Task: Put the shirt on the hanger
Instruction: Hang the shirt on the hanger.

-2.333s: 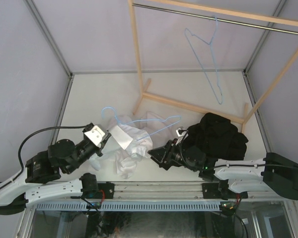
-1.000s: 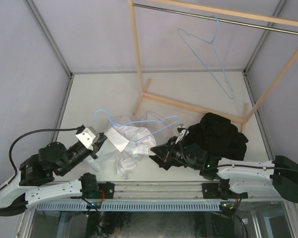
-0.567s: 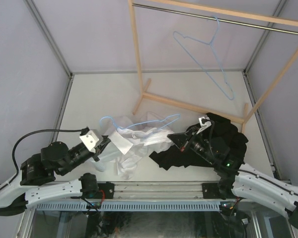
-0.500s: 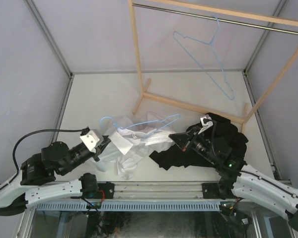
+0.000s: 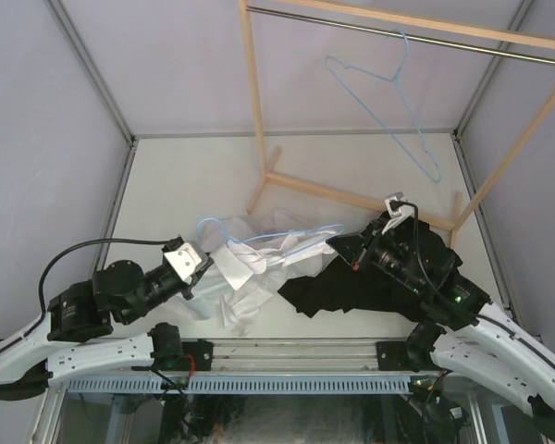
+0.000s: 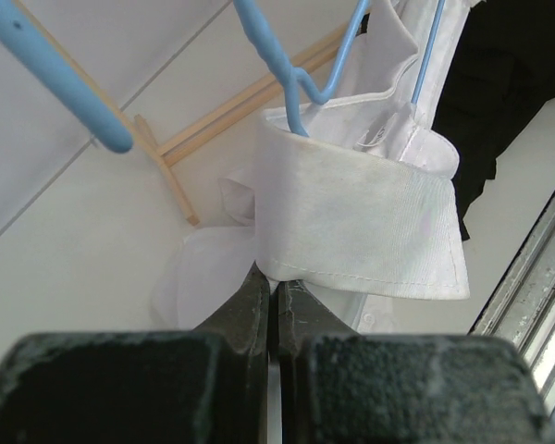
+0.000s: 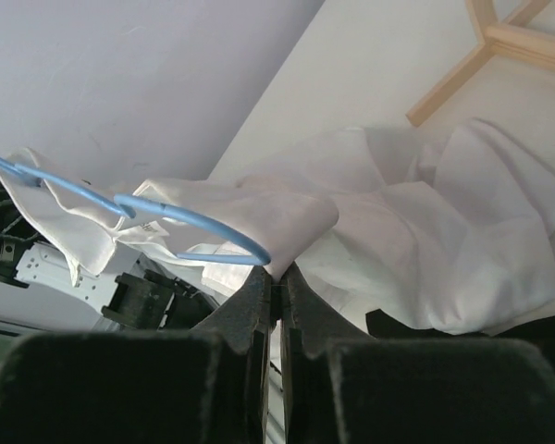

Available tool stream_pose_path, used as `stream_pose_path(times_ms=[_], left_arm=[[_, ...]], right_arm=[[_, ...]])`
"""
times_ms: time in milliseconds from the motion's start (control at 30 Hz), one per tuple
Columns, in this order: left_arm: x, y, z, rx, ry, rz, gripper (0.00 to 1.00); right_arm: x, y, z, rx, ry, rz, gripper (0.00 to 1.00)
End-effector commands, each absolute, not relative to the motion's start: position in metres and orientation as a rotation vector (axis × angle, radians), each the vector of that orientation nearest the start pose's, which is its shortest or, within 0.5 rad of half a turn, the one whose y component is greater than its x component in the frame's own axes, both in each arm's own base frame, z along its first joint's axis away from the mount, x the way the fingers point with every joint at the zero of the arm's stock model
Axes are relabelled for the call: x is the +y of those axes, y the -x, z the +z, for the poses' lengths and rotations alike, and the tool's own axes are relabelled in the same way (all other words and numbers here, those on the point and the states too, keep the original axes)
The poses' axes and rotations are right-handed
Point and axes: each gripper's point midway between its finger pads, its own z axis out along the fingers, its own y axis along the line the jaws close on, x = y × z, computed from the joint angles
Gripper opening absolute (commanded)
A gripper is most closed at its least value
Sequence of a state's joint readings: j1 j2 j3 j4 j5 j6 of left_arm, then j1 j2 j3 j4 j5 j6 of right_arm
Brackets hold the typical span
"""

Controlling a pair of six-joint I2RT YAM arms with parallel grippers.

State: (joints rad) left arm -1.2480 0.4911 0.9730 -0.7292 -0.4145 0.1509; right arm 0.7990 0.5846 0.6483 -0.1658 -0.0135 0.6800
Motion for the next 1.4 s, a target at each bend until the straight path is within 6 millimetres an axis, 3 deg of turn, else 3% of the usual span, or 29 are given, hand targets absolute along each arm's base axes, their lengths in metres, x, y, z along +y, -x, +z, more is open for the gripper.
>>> stream_pose_path(times_ms=[0, 233, 467, 700, 1167, 1367], left_arm=[[-0.150, -0.137, 0.323, 1.532, -0.896, -0.383, 0.00], [-0.137, -0.141, 0.322, 1.552, -0.900, -0.313, 0.00], [-0.135, -0.143, 0.322, 1.556, -0.919, -0.277, 0.00], [-0.134, -0.145, 0.325, 1.562, -0.933, -0.244, 0.00], [-0.127, -0.151, 0.334, 1.548, -0.882, -0.214, 0.00], [-0.136, -0.157, 0.322, 1.592, -0.939, -0.133, 0.00]], right_arm=[[0.211, -0.181, 0.297, 1.797, 0.151, 1.014, 0.00], [0.185, -0.185, 0.309, 1.800, 0.127, 0.875, 0.00], [0.166, -0.191, 0.335, 1.796, 0.148, 0.749, 0.00], [0.162, -0.196, 0.370, 1.790, 0.216, 0.671, 0.00], [0.153, -0.218, 0.383, 1.885, 0.300, 0.450, 0.00], [0.171, -0.215, 0.398, 1.902, 0.364, 0.526, 0.00]])
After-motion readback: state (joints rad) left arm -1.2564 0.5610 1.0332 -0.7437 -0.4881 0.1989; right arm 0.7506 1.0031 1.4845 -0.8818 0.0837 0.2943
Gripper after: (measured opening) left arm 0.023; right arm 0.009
